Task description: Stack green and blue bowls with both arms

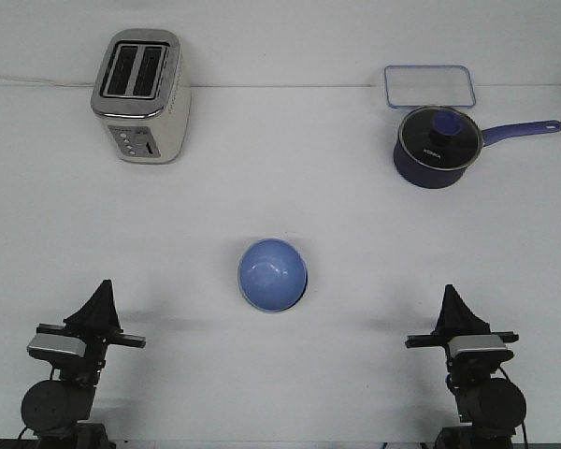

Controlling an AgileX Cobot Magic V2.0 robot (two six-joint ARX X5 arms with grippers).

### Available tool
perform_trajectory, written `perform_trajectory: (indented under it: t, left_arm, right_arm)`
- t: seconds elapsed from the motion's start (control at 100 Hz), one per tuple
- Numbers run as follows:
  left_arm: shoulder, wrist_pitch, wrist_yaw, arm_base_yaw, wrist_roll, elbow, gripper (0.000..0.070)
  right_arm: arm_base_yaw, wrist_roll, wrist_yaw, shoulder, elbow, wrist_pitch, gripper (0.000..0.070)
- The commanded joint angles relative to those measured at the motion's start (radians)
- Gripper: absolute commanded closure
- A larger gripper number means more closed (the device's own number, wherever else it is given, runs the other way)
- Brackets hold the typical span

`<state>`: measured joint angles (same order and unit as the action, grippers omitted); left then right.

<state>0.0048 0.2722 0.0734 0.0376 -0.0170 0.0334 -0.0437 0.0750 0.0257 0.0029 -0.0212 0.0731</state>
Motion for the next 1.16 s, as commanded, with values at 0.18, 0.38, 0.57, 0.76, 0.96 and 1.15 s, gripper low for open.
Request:
perform_trajectory:
  t: [0.18,0.38,0.57,0.76,0.96,1.15]
  left_arm:
    - [-0.002,0.01,-0.003,-0.001,0.001,-0.019,0.0688]
    - [-0.002,0.01,-0.003,-0.001,0.001,-0.019,0.0688]
    - [-0.002,0.01,-0.003,-0.001,0.001,-0.019,0.0688]
    - [-0.002,0.01,-0.003,-0.001,0.001,-0.019,0.0688]
    - [-0.002,0.01,-0.003,-0.001,0.001,-0.019,0.0688]
    - [-0.002,0.01,-0.003,-0.001,0.001,-0.019,0.0688]
  right_arm:
    - [0.002,0.0,0.0,-0.002,0.008,0.052,0.0692]
    - [0.002,0.0,0.0,-0.002,0.008,0.054,0.0692]
    - [0.002,0.0,0.0,-0.002,0.008,0.054,0.0692]
    - [0.002,0.0,0.0,-0.002,0.008,0.054,0.0692]
    - [0.002,0.0,0.0,-0.002,0.008,0.054,0.0692]
    - [0.002,0.0,0.0,-0.002,0.008,0.054,0.0692]
